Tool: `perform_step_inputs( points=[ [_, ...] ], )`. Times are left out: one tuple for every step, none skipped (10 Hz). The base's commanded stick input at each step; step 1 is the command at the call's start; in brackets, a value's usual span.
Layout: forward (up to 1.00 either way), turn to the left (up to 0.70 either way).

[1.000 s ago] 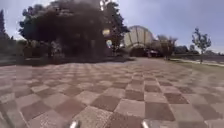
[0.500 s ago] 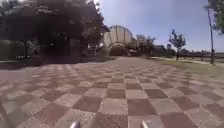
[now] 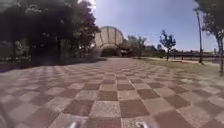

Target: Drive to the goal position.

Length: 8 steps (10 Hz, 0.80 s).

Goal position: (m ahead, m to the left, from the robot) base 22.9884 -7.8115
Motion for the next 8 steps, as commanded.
perform_step_inputs(
  points=[
    [0.85, 0.27],
    [0.85, 0.27],
    [0.85, 0.27],
    [0.85, 0.27],
    [0.85, 0.27],
    [0.85, 0.27],
    [0.85, 0.08],
    [0.85, 0.0]
  ],
)
